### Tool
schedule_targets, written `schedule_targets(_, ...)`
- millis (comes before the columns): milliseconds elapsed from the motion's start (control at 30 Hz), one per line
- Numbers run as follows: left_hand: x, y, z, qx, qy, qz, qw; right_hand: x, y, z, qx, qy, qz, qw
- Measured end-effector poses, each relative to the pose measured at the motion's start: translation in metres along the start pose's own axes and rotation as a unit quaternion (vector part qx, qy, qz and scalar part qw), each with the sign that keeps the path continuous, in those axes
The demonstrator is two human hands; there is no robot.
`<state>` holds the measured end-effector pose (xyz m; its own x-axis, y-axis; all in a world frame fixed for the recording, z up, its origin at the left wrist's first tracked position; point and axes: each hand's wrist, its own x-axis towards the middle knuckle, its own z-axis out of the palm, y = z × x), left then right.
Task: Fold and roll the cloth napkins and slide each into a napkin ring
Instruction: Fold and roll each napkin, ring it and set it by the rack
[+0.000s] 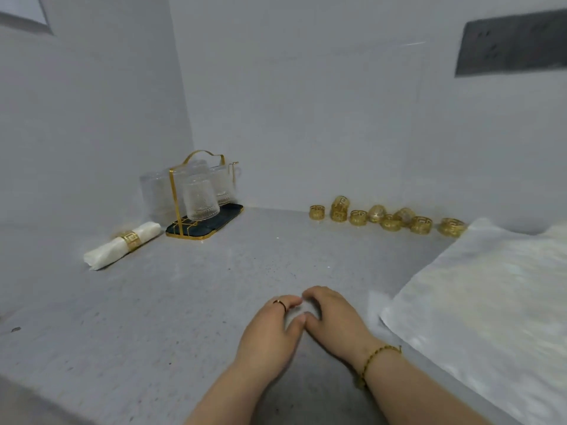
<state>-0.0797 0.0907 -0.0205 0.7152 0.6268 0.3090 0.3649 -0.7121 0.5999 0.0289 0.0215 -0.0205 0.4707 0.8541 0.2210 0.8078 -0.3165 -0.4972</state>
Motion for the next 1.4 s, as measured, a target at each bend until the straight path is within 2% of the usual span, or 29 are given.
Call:
schedule_targets(133,-0.007,0.0,0.009,0.033,-0.016,0.041,0.998,-0.046,0.032,-0.037,-0.031,0.037,-0.022,0.999)
schedule_targets(300,-0.008,0.001,0.013,0.076,-0.021,0.074,0.994,-0.101,0.069,-0.085,-0.089,0.085,0.033,0.992)
schedule_targets(367,-0.009,0.003,0.016,0.084,-0.02,0.076,0.993,-0.123,0.081,-0.101,-0.109,0.06,0.062,0.99)
schedule_targets(500,-0.009,0.002,0.016,0.097,-0.026,0.076,0.992,-0.148,0.096,-0.106,-0.155,0.008,0.1,0.983)
schedule_targets(667,-0.016,0.012,0.015,0.089,-0.018,0.069,0.993,-0.149,0.095,-0.095,-0.21,0.05,0.079,0.973)
schedule_targets(733,-0.02,0.021,0.015,0.083,-0.006,0.091,0.992,-0.149,0.095,-0.093,-0.225,0.061,0.072,0.97)
schedule_targets(800,-0.027,0.032,0.017,0.098,-0.004,0.12,0.988,-0.149,0.097,-0.093,-0.21,0.073,0.07,0.972)
schedule_targets(1000,-0.038,0.077,0.051,0.109,-0.063,0.241,0.962,-0.158,0.095,-0.101,-0.115,0.12,0.05,0.985)
schedule_targets(1100,-0.031,0.093,0.073,0.144,-0.086,0.261,0.951,-0.162,0.091,-0.102,-0.1,0.108,0.047,0.988)
schedule_targets(1233,-0.017,0.101,0.088,0.185,-0.081,0.332,0.922,-0.17,0.086,-0.106,-0.11,0.055,0.054,0.991)
schedule_targets(1400,-0.016,0.096,0.083,0.185,-0.057,0.323,0.926,-0.184,0.078,-0.107,-0.169,-0.006,0.053,0.984)
